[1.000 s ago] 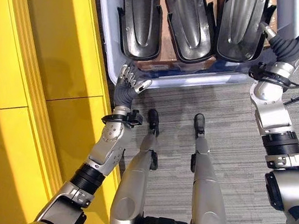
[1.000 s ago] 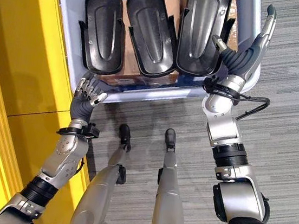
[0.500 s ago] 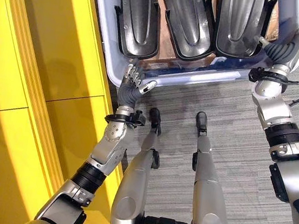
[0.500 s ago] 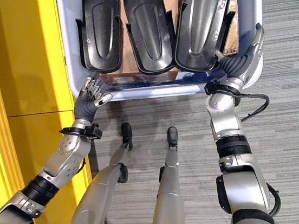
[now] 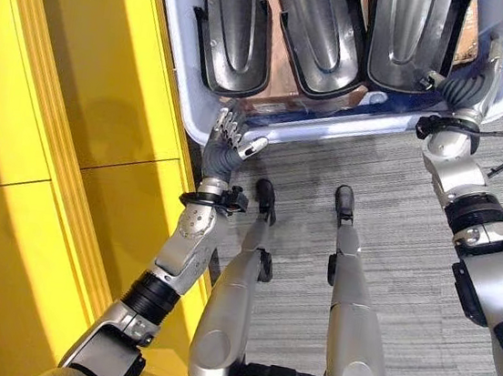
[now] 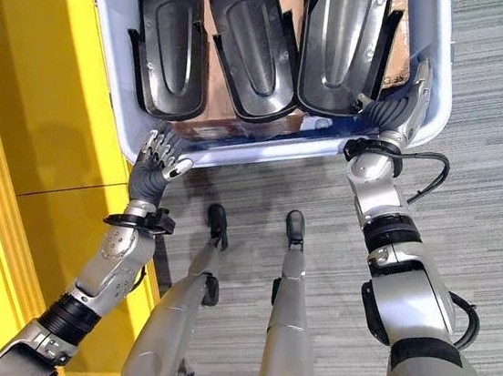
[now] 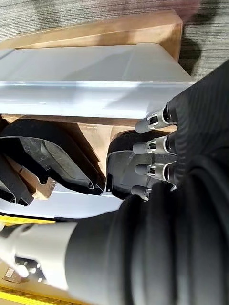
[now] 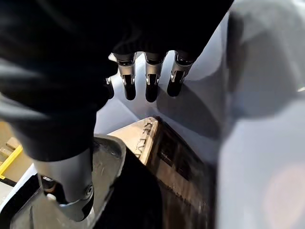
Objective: Move parts from the plastic box to the shelf.
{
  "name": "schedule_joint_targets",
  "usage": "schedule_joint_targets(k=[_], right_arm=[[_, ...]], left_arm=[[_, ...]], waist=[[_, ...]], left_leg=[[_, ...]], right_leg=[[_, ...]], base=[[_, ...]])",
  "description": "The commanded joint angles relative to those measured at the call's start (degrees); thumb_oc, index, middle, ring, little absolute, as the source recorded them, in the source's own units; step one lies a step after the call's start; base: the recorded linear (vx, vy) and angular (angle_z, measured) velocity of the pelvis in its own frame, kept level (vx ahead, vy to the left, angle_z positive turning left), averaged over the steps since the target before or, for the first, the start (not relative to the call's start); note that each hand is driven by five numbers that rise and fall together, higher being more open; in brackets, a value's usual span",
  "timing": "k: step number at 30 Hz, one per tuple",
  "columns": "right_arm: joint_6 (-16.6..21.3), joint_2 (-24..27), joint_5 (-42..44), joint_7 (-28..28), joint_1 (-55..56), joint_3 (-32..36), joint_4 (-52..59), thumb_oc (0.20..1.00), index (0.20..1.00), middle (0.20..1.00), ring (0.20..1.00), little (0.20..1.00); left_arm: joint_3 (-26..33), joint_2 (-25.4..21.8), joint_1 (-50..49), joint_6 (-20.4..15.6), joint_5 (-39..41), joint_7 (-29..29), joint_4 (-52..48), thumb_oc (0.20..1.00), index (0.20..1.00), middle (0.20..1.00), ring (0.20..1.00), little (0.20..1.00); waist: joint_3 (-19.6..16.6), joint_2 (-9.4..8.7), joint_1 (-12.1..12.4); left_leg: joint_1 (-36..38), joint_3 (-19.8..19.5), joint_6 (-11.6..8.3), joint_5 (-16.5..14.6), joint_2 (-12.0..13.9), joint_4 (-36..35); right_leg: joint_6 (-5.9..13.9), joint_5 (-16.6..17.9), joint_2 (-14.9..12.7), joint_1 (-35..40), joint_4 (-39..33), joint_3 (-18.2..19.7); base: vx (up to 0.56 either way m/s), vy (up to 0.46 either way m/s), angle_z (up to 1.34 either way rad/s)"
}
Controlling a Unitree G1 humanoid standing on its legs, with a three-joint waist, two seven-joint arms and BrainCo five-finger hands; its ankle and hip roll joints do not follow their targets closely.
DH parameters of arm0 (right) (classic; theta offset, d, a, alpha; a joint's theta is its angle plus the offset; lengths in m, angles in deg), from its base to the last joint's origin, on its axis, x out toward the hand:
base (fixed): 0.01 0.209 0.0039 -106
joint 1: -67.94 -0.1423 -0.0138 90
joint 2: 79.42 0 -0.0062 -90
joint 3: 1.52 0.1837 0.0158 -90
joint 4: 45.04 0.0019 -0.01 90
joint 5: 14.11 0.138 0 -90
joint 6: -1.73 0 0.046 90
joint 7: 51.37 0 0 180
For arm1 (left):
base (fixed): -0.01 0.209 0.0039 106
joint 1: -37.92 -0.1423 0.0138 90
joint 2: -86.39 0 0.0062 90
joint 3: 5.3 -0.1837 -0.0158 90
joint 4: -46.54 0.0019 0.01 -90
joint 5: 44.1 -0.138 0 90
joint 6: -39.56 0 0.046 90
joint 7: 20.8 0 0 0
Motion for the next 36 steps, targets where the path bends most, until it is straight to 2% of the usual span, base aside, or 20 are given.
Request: schedule_joint_targets(k=[1,20,21,22,36], right_arm=[[1.4,2.4,1.4,0.4,-4.2,-2.6,-0.2,1.000,1.000,1.000,1.000,1.000],[-0.6,2.1,3.0,-4.4,-12.7,-9.8,-19.3,1.000,1.000,1.000,1.000,1.000],[-0.9,2.1,2.8,-4.8,-12.8,-10.1,-19.9,0.529,0.529,0.529,0.529,0.529],[-1.1,2.1,2.7,-5.3,-12.9,-10.4,-20.7,0.200,0.200,0.200,0.200,0.200],[-1.3,2.7,2.5,-4.3,-10.3,-9.2,-19.8,0.200,0.200,0.200,0.200,0.200]], left_arm=[[-1.4,-1.1,2.1,-3.3,-0.3,-0.7,-0.8,1.000,1.000,1.000,1.000,1.000],[-3.6,-1.1,3.8,-3.6,0.5,-1.2,-1.3,1.000,1.000,1.000,1.000,1.000],[-3.7,-1.1,3.9,-3.6,0.4,-1.2,-1.4,1.000,1.000,1.000,1.000,1.000],[-3.8,-1.0,4.1,-3.5,0.4,-1.3,-1.3,1.000,1.000,1.000,1.000,1.000],[-3.2,-0.9,4.3,-3.6,0.2,-1.0,-0.9,1.000,1.000,1.000,1.000,1.000]], waist=[[-1.6,0.96,1.2],[-0.5,2.62,2.9],[-0.5,2.58,2.9],[-0.3,2.68,3.1],[-0.4,2.10,3.0]], left_leg=[[4.5,-6.3,-3.35,-5.7,-0.1,0.4],[2.8,-8.1,-3.72,-4.9,-0.4,0.3],[2.7,-8.3,-3.71,-4.8,-0.4,0.3],[2.5,-8.4,-3.75,-4.7,-0.5,0.3],[3.4,-9.6,-3.48,-5.2,-1.1,0.5]], right_leg=[[0.34,-1.5,1.3,0.6,2.5,-7.9],[0.15,-2.0,0.9,-1.4,3.6,-9.5],[0.16,-2.0,0.8,-1.4,3.7,-9.6],[0.12,-2.0,0.9,-1.6,3.9,-9.9],[0.08,-2.5,0.2,-0.5,4.5,-11.2]], base=[[0.00,0.000,0.00],[0.00,-0.002,0.02],[0.00,-0.017,0.07],[0.00,-0.016,0.03],[0.00,0.003,0.04]])
